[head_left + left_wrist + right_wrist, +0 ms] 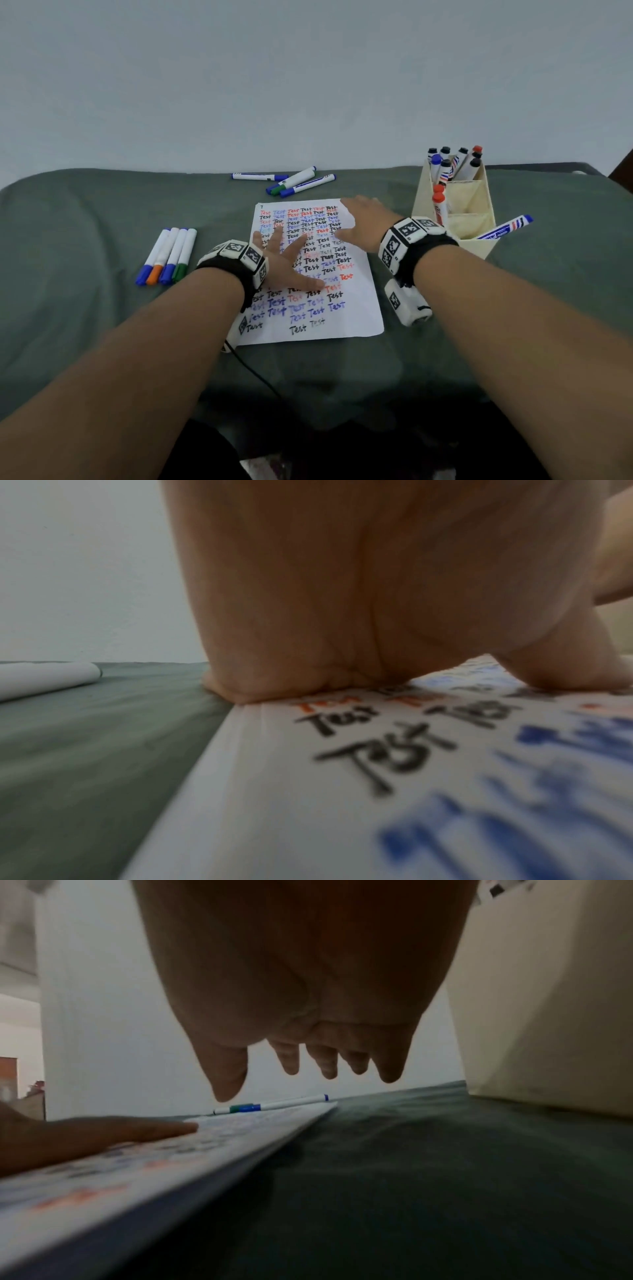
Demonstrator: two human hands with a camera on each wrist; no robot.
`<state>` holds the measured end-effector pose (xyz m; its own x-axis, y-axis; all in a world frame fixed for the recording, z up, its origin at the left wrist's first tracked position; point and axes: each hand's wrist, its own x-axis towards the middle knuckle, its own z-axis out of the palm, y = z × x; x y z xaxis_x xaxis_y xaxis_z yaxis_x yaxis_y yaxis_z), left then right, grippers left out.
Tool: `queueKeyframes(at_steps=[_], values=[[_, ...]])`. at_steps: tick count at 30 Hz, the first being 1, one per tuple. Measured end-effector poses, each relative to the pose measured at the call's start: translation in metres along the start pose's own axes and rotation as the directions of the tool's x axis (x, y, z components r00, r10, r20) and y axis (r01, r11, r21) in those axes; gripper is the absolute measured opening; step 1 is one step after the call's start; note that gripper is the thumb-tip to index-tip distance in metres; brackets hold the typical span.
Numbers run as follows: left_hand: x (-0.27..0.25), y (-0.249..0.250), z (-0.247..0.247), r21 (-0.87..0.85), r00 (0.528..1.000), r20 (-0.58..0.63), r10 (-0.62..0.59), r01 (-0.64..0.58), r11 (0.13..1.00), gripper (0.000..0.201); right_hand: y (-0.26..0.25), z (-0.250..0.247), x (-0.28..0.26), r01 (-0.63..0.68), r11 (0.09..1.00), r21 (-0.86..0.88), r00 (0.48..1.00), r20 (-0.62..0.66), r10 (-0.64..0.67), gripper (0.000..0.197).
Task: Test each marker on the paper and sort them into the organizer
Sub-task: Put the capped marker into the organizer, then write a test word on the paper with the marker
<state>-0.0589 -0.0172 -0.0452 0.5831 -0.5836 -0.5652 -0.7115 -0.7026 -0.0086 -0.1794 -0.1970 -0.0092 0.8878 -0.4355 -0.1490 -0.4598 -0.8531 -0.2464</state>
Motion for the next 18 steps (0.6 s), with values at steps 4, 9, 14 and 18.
queueKeyframes(at_steps=[4, 9, 14, 18], values=[[0.002, -0.001, -0.001, 0.015, 1.000, 0.011, 0.002, -0.002, 1.000, 0.136, 0.006, 0.015, 0.010, -0.024, 0.998, -0.051, 0.997, 0.075, 0.028, 0.082], [0.005, -0.003, -0.003, 0.015, 0.998, 0.068, -0.014, 0.013, 1.000, 0.136, 0.003, 0.032, 0.017, 0.023, 0.991, -0.133, 0.988, 0.156, -0.002, 0.082], [0.002, -0.008, -0.020, 0.036, 0.989, 0.147, -0.007, 0.002, 0.999, 0.133, 0.006, 0.040, 0.019, 0.027, 0.988, -0.151, 0.983, 0.186, 0.002, 0.085], [0.004, -0.011, -0.059, 0.080, 0.993, 0.095, 0.065, -0.072, 0.994, 0.121, 0.005, 0.040, 0.018, 0.023, 0.990, -0.141, 0.979, 0.203, 0.006, 0.086]])
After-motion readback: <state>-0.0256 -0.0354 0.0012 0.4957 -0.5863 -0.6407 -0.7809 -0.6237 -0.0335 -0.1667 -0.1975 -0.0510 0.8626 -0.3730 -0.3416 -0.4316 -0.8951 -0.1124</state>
